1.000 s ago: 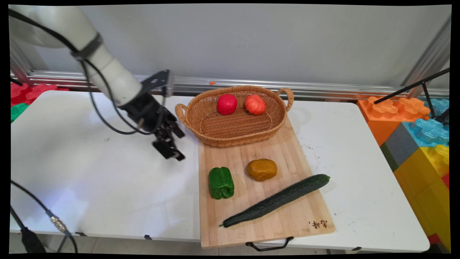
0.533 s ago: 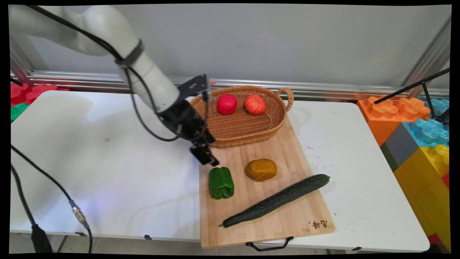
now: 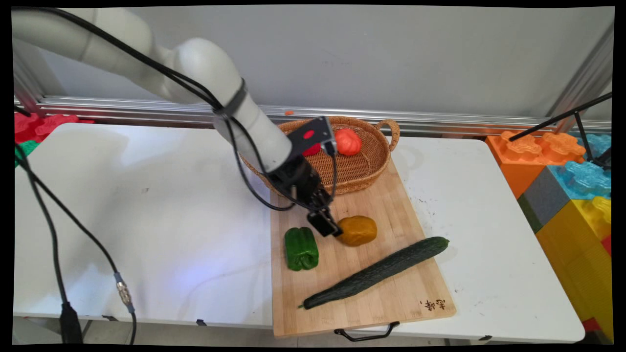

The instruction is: Pick up the potato from the cutting board, then place the picked object in the vegetable basket

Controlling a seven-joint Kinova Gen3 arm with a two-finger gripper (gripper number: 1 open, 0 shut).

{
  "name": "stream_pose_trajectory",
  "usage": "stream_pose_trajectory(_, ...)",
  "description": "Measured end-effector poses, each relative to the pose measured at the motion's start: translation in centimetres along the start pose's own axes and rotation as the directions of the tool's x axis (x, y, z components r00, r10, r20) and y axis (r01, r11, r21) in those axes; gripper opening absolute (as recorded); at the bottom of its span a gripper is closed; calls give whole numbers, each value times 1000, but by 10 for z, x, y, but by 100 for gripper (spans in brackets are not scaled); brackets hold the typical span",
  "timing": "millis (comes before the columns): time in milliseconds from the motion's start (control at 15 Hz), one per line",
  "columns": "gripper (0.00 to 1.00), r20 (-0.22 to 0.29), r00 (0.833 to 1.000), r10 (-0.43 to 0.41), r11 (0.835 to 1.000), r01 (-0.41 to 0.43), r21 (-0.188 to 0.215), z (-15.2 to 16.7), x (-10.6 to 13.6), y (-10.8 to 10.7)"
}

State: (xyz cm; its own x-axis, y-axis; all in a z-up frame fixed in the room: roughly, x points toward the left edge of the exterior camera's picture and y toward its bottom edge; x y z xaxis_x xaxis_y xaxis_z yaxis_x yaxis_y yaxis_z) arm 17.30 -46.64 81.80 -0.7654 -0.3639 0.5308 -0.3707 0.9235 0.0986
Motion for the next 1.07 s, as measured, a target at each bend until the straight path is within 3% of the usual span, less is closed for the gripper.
stream_pose_trajectory(733,100,-39,999,4,999,-3,38,65,4,7)
stream_pose_trajectory(800,0,-41,999,10,999,-8,39,68,5,7)
stream_pose_trajectory(1067,0,-46,999,13,999,-11,44,73,6,6)
